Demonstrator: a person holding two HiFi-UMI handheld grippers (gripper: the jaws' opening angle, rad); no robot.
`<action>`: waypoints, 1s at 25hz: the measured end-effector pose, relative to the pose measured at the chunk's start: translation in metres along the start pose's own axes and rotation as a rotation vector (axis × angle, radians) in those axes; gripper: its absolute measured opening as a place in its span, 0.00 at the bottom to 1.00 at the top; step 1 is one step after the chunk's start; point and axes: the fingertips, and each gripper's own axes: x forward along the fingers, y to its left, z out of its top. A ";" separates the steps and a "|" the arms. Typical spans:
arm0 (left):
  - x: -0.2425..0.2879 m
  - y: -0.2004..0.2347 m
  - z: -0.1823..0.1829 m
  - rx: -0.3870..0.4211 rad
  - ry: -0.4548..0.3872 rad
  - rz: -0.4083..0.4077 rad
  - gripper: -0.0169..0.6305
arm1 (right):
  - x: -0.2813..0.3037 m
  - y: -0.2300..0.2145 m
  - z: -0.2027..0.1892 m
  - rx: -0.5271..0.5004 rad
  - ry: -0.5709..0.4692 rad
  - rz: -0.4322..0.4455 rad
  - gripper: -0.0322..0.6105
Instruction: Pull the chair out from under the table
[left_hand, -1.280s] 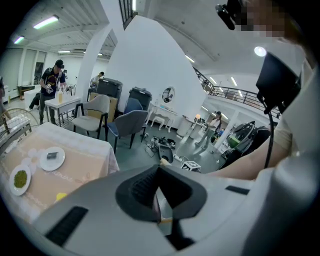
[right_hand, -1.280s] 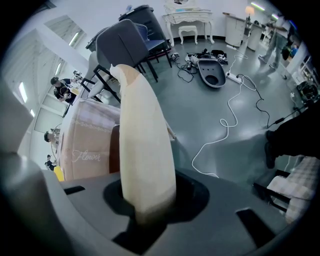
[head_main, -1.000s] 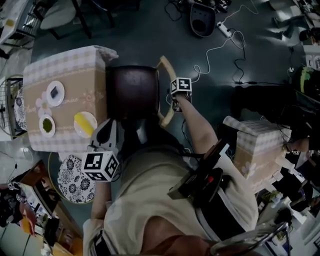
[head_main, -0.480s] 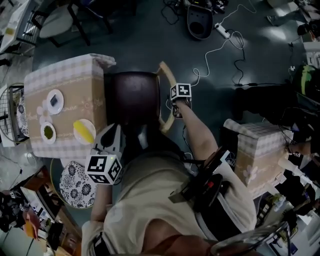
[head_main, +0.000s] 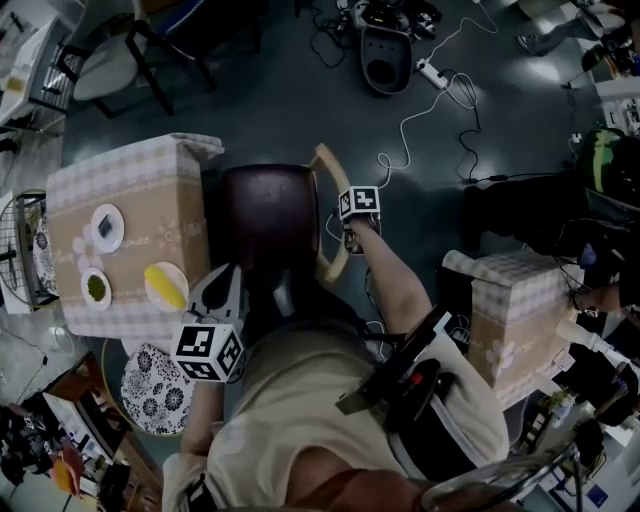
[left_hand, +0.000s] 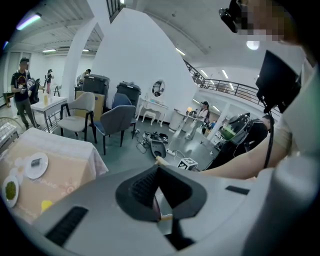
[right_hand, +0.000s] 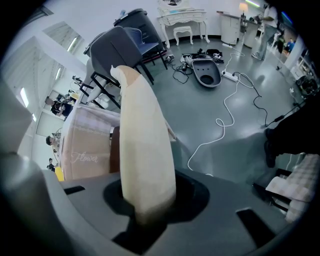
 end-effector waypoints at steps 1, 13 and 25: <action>0.001 0.001 0.000 0.000 0.000 0.002 0.04 | 0.000 -0.001 0.001 -0.001 -0.001 0.000 0.21; 0.003 0.000 0.000 0.002 0.007 -0.002 0.04 | -0.004 -0.013 0.001 0.002 -0.002 -0.001 0.21; 0.007 -0.011 -0.001 0.008 0.016 -0.002 0.04 | -0.012 -0.033 0.004 -0.002 -0.009 0.000 0.21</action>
